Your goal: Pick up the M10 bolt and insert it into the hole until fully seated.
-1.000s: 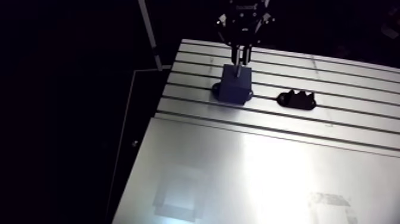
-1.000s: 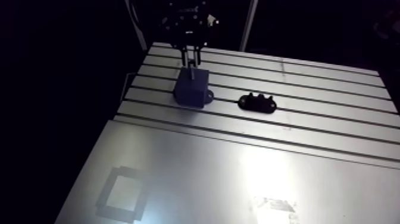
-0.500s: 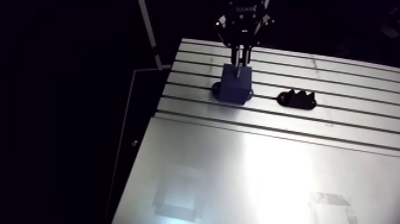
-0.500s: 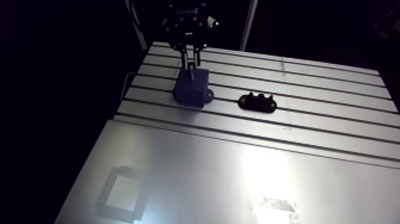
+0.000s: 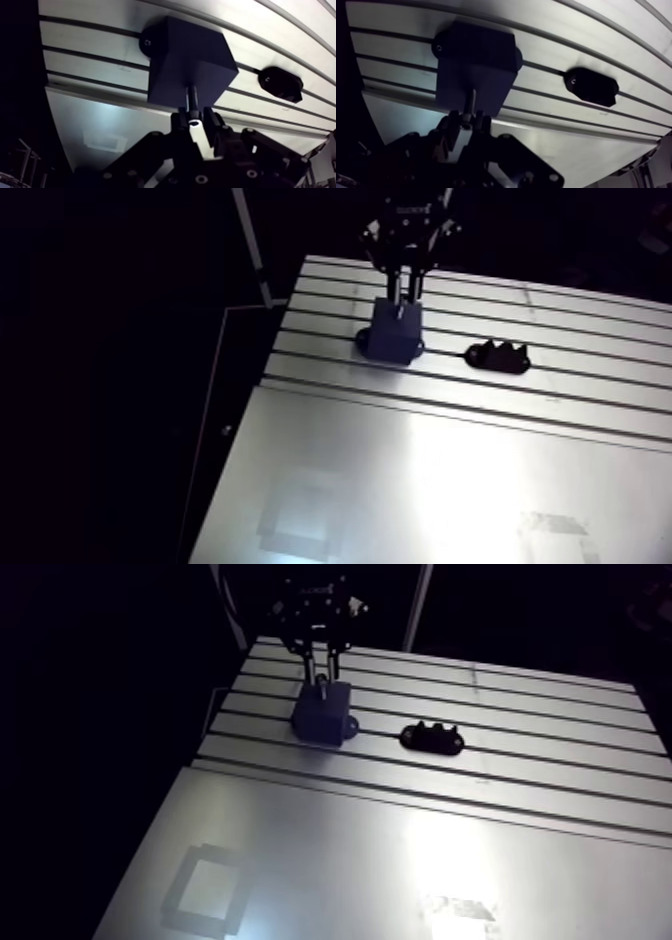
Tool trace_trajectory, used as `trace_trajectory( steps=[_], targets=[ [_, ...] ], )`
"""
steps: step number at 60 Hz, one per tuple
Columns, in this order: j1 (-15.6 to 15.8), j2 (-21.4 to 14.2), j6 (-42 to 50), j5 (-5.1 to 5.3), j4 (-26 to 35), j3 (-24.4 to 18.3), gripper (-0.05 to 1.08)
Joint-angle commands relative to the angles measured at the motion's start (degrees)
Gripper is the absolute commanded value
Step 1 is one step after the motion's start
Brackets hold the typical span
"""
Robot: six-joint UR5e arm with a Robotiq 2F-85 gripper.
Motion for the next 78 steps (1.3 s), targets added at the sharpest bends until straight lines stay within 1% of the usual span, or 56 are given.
trace_trajectory(
  steps=[1, 8, 17, 20, 24, 26, 27, 28, 29, 30, 31, 32, 33, 34, 35, 37, 38, 39, 40, 41, 42, 43, 44, 45, 46, 47, 48, 49, 50, 51, 52, 54, 57, 59, 63, 78],
  targets=[
    [-0.3, -1.5, -0.4, -0.14, -2.4, 0.0, 0.0],
    [-0.8, -2.8, -0.8, -0.07, -2.4, -1.1, 0.0],
    [-1.0, -3.0, -0.8, -0.06, -2.5, -0.3, 0.0],
    [-1.1, -3.7, -0.8, 0.01, -2.5, -0.3, 0.0],
    [-1.2, -5.0, -0.8, -0.05, -2.4, -0.4, 0.0],
    [-1.6, -6.4, -0.6, 0.1, -2.3, -0.8, 0.0],
    [-1.6, -6.4, -0.6, 0.1, -2.3, -0.8, 0.0],
    [-1.9, -7.5, -0.4, 0.26, -2.2, -1.0, 0.0],
    [-1.9, -7.5, -0.4, 0.26, -2.2, -1.0, 0.0],
    [-2.1, -8.7, -0.2, 0.44, -2.2, -1.1, 0.0],
    [-2.1, -8.7, -0.2, 0.44, -2.2, -1.1, 0.0],
    [-2.5, -9.8, -0.1, 0.54, -2.2, -1.1, 0.0],
    [-2.5, -9.8, -0.1, 0.54, -2.2, -1.1, 0.0],
    [-3.0, -11.0, 0.1, 0.63, -2.4, -0.9, 0.0],
    [-3.0, -11.0, 0.1, 0.63, -2.4, -0.9, 0.0],
    [-4.4, -14.1, 1.1, 0.89, -2.7, -0.3, 0.0],
    [-4.4, -14.1, 1.1, 0.89, -2.7, -0.3, 0.0],
    [-5.4, -15.6, 1.9, 0.9, -2.8, 0.0, 0.0],
    [-5.4, -15.6, 1.9, 0.9, -2.8, 0.0, 0.0],
    [-6.2, -17.2, 2.5, 0.83, -3.1, 0.6, 0.0],
    [-6.2, -17.2, 2.5, 0.83, -3.1, 0.6, 0.0],
    [-7.1, -18.7, 3.1, 0.74, -3.9, 1.5, 0.0],
    [-7.1, -18.7, 3.1, 0.74, -3.9, 1.5, 0.0],
    [-8.0, -20.3, 3.5, 0.73, -5.1, 2.6, 0.0],
    [-8.0, -20.3, 3.5, 0.73, -5.1, 2.6, 0.0],
    [-9.0, -21.8, 3.8, 0.66, -6.7, 3.8, 0.0],
    [-9.0, -21.8, 3.8, 0.66, -6.7, 3.8, 0.0],
    [-10.0, -23.2, 3.7, 0.72, -8.3, 5.3, 0.0],
    [-10.0, -23.2, 3.7, 0.72, -8.3, 5.3, 0.0],
    [-11.0, -24.3, 3.7, 0.8, -9.5, 6.5, 0.0],
    [-11.0, -24.3, 3.7, 0.8, -9.5, 6.5, 0.0],
    [-12.2, -26.0, 3.6, 0.82, -9.9, 8.5, 0.0],
    [-12.4, -26.7, 3.6, 0.82, -9.8, 9.4, 0.0],
    [-12.7, -28.0, 3.6, 0.82, -9.7, 11.0, 0.0],
    [-13.0, -28.7, 3.6, 0.74, -9.6, 12.2, 0.0],
    [-13.4, -29.6, 3.4, 0.89, -9.6, 12.9, 0.0]
  ],
)
